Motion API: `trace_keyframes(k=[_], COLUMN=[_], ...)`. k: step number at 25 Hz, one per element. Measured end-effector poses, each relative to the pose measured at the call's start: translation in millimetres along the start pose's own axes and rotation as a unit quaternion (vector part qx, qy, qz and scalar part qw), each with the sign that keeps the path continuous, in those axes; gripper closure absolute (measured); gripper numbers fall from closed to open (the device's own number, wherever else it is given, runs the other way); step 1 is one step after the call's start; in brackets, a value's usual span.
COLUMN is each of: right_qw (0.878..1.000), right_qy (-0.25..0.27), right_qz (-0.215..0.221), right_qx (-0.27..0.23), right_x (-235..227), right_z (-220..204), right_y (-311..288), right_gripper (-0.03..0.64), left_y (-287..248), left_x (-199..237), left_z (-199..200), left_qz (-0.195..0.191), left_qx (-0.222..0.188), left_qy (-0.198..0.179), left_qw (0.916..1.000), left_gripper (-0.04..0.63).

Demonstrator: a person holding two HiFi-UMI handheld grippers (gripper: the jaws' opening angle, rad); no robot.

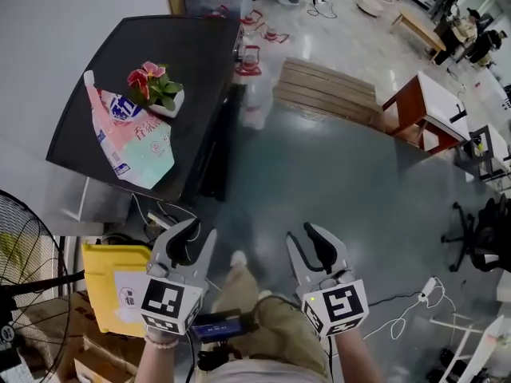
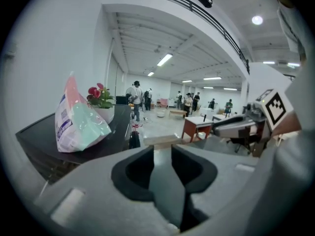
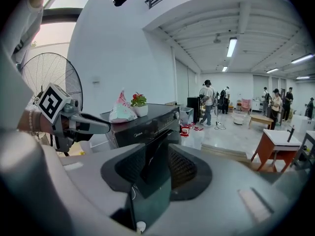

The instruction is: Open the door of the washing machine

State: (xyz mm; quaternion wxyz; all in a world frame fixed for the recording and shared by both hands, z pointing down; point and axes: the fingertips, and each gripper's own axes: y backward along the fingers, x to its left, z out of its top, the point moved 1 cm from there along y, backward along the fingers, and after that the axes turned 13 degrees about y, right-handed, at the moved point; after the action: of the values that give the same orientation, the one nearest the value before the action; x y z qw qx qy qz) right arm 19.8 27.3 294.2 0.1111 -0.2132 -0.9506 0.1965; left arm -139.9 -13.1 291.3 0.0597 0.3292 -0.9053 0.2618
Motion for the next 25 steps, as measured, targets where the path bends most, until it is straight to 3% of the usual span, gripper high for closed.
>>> trace_keyframes(k=[9,16,25], right_qw=[1.000,0.999,0.997], right_qy=[-0.007,0.007,0.012], right_qz=[0.015,0.048,0.077], right_qx=[0.007,0.008,0.019], right_x=[-5,-12,-20], right_z=[-18,-34,-71], right_y=[-28,-51,-85], right_gripper=[0.492,0.492,0.492], left_y=[-27,-52,-85], left_x=[16,27,42], left_z=[-19,-42,-86], left_qz=[0.008,0.036,0.054], left_qx=[0.008,0.010,0.033], left_qy=[0.005,0.023,0.031], left_qw=[0.9999,0.9990,0.9975], left_gripper=[0.491,0.491,0.489])
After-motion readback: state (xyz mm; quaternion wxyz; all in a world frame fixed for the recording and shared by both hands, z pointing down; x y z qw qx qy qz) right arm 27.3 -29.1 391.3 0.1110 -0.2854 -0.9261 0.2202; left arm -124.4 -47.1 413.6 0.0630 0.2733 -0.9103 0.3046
